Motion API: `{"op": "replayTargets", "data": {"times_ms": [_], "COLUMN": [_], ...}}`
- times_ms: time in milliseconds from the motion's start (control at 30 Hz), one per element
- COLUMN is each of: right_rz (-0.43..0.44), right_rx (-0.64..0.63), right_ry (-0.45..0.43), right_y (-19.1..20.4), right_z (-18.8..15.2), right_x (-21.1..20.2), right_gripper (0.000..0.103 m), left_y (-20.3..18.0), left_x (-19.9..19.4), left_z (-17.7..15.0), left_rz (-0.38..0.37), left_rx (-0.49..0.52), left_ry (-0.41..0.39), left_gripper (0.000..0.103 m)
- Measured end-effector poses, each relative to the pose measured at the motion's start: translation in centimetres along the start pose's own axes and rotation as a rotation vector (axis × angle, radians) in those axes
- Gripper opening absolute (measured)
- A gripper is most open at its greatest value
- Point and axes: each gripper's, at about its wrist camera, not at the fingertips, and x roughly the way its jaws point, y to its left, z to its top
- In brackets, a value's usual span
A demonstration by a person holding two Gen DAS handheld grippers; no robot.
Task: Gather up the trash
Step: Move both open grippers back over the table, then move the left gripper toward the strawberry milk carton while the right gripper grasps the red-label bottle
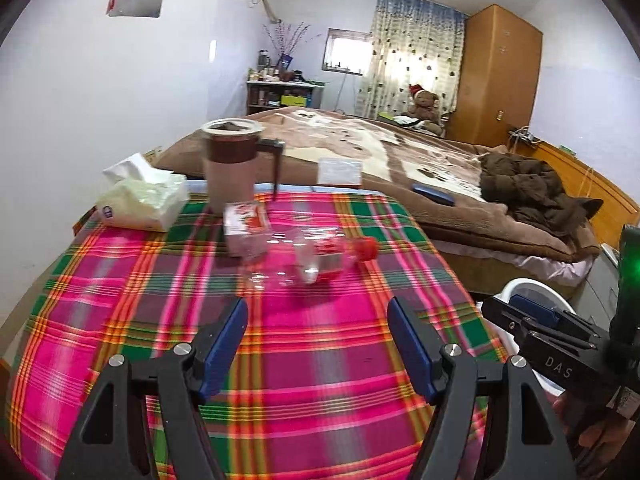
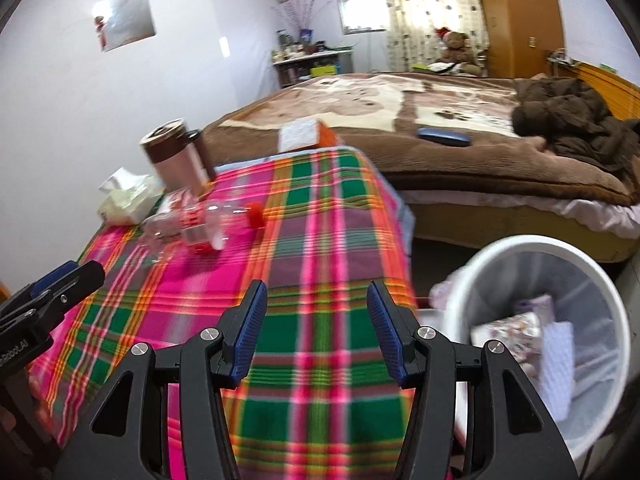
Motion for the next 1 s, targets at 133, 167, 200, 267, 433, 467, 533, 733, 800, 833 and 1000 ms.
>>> {"op": "replayTargets", "data": {"times_ms": [133, 167, 200, 267, 433, 467, 533, 733, 800, 833, 1000], "right_rz": [0.059, 0.075, 0.092, 0.129, 0.167, 0.176, 0.218, 0.323, 0.340, 0.364, 0.499], "right_rx": [-0.047, -0.061, -0.071, -0.096, -0.203, -0.214, -0.235, -0.310, -0.349, -0.369, -0.462], "right_ry": [-0.002, -0.002, -0.002, -0.001, 0.003, 0.006, 0.006, 0.024, 0.035, 0.049, 0.156], "right_y": [1.2, 1.6, 1.8, 2.3, 3.8, 4.0, 4.6, 6.7, 7.4, 7.8, 8.4], "right_z": [0.9, 1.2, 1.4, 2.0, 3.6, 3.9, 4.7, 7.0, 7.6, 7.8, 7.5], "right_x": [1.0, 1.3, 1.5, 2.1, 4.1, 4.5, 5.4, 8.4, 9.5, 10.2, 11.9], "right_gripper": [0.054, 0.054, 0.054, 0.054, 0.056, 0.059, 0.060, 0.061, 0.061, 0.061, 0.062], "left_y": [2.1, 2.7, 3.1, 4.1, 6.3, 6.6, 7.2, 8.7, 9.1, 9.3, 10.0], "left_x": [0.2, 0.2, 0.4, 0.7, 1.9, 2.2, 2.7, 4.4, 5.1, 5.4, 6.9], "left_z": [0.2, 0.2, 0.3, 0.6, 1.4, 1.6, 1.9, 2.6, 2.7, 2.8, 3.2], "left_rz": [0.032, 0.037, 0.041, 0.052, 0.066, 0.070, 0.081, 0.089, 0.089, 0.091, 0.088], "left_rx": [-0.023, -0.027, -0.030, -0.039, -0.044, -0.043, -0.044, -0.056, -0.061, -0.062, -0.067], "left_ry": [0.002, 0.003, 0.006, 0.012, 0.030, 0.033, 0.036, 0.052, 0.062, 0.067, 0.087], "left_gripper": [0.074, 0.074, 0.074, 0.074, 0.075, 0.075, 0.075, 0.075, 0.075, 0.075, 0.075]}}
